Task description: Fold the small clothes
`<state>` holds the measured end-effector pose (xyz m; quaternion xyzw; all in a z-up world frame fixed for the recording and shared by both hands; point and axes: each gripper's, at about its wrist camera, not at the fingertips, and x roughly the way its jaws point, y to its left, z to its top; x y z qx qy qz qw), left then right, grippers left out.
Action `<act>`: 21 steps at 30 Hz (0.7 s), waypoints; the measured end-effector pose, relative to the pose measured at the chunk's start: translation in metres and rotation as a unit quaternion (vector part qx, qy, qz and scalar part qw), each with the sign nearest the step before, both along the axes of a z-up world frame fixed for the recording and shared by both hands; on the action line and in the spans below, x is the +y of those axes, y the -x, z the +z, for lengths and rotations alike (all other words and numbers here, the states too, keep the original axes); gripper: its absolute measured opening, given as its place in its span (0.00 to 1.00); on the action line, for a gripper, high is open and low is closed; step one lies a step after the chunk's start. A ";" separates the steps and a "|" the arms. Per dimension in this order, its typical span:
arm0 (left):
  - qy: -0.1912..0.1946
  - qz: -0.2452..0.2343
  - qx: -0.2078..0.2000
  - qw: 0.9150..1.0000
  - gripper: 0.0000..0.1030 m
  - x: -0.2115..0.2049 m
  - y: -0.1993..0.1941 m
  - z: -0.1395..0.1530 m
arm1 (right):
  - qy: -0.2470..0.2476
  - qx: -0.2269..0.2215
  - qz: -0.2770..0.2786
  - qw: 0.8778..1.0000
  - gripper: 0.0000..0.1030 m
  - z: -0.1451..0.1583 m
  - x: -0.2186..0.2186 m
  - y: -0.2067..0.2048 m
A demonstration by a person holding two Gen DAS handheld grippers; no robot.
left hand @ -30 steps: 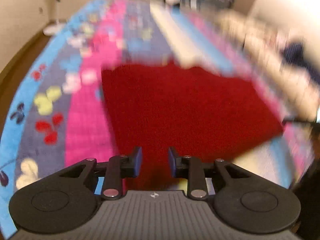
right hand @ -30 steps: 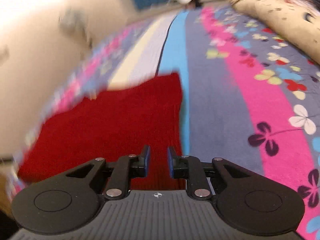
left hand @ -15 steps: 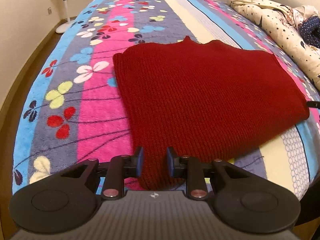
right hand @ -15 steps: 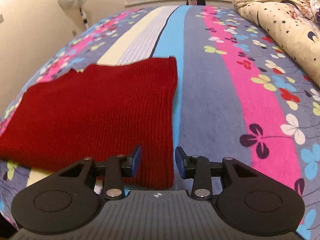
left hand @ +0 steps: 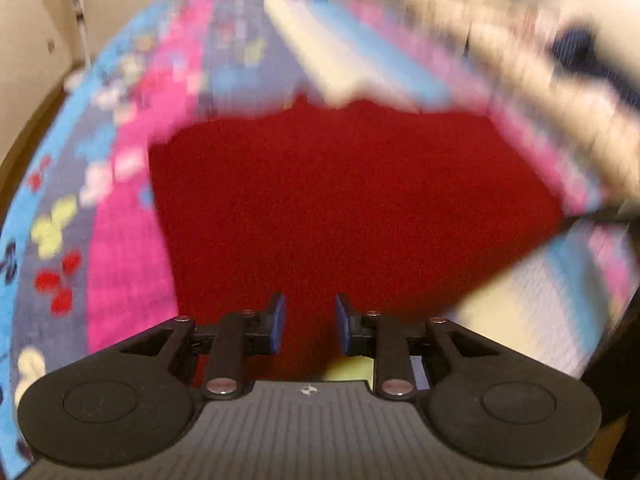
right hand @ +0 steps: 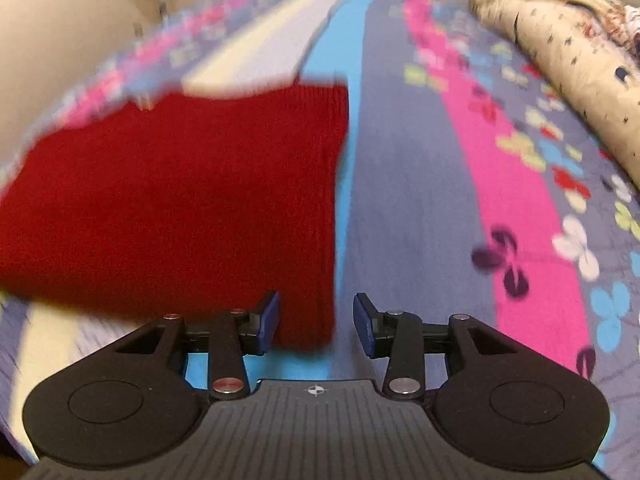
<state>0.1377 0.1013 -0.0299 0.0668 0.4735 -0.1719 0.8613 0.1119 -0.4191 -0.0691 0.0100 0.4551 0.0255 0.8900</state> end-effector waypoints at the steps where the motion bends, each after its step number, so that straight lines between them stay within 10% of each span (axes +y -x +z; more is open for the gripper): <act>1: -0.030 0.005 0.020 0.999 0.29 -0.003 -0.003 -0.011 | 0.007 -0.003 0.001 1.000 0.41 0.000 0.002 0.000; 8: 0.028 0.052 -0.033 0.998 0.29 0.010 -0.008 0.015 | -0.055 -0.091 -0.014 0.994 0.43 0.028 -0.009 0.010; 13: -0.031 0.070 0.001 0.997 0.28 0.007 -0.019 -0.003 | 0.008 0.009 -0.001 1.000 0.47 -0.007 0.000 -0.001; 21: -0.016 0.092 -0.115 0.989 0.51 0.010 0.001 0.044 | -0.029 -0.117 -0.065 0.991 0.47 0.034 -0.013 0.011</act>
